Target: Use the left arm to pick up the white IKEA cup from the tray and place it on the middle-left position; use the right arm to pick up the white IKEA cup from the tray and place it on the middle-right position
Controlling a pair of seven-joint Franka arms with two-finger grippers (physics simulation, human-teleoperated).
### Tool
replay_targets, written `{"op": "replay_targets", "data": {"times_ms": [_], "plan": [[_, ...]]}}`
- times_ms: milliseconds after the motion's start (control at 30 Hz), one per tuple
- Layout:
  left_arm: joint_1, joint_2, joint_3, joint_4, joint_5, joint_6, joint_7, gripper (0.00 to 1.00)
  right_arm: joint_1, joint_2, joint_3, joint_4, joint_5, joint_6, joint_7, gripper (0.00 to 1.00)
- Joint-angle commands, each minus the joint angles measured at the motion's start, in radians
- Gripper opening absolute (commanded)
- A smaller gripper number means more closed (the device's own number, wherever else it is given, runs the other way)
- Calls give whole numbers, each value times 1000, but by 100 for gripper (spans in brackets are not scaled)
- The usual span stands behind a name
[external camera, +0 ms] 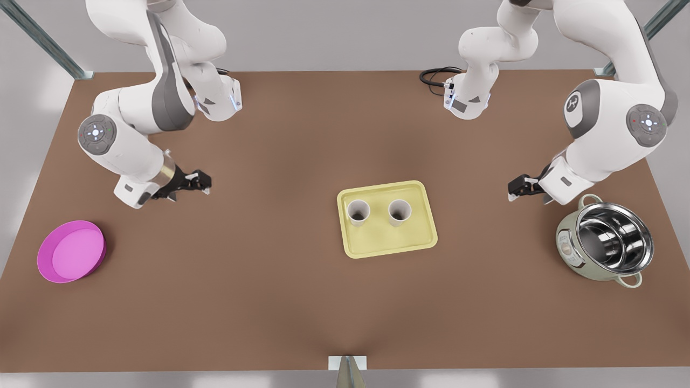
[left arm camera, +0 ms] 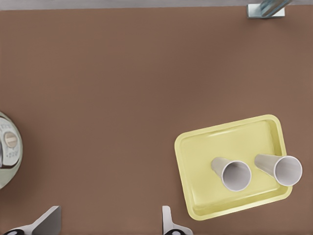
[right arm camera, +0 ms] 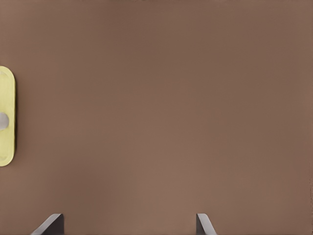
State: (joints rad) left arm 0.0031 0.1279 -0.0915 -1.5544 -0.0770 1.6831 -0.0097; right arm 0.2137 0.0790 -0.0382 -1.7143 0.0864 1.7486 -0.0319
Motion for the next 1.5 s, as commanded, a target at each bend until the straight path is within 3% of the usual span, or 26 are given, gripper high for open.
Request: {"op": "replay_targets", "data": {"times_ms": [0, 100, 200, 300, 433, 467, 500, 600, 767, 1233, 1300, 1400, 1467], "plan": [[2, -1, -1, 1, -1, 7, 28, 100, -13, -1, 0, 1, 1, 54, -71, 100], [-15, 45, -136, 10, 5, 15, -16, 100, 6, 1, 23, -1, 1, 51, -80, 100], [-230, 122, -137, 13, 42, 70, -366, 100, 190, 62, 37, 76, -7, 51, -66, 100], [-304, 230, -137, 24, 71, 165, -466, 100, 305, 173, 38, 176, -8, 42, 1, 100], [-267, 243, -133, -144, 83, 288, -432, 100, 383, 243, 47, 177, 13, 55, 470, 100], [-267, 225, -133, -210, 82, 334, -432, 100, 380, 268, 49, 182, 102, 69, 605, 99], [-267, 230, -133, -234, 71, 360, -434, 100, 382, 283, 50, 183, 111, 144, 652, 97], [-267, 243, -133, -271, 71, 400, -434, 100, 388, 346, 75, 182, 121, 400, 661, 100], [-272, 294, -134, -280, 69, 469, -434, 100, 440, 430, 96, 203, 41, 618, 661, 100], [-276, 415, -133, -289, 85, 607, -441, 100, 547, 542, 98, 148, -37, 626, 748, 100], [-279, 424, -131, -283, 85, 607, -441, 94, 538, 548, 92, 148, -37, 624, 744, 100], [-281, 423, -131, -282, 85, 604, -443, 62, 536, 553, 87, 148, -37, 624, 747, 100], [-281, 423, -131, -280, 85, 604, -441, 53, 536, 573, 87, 150, -36, 626, 747, 100]]}}
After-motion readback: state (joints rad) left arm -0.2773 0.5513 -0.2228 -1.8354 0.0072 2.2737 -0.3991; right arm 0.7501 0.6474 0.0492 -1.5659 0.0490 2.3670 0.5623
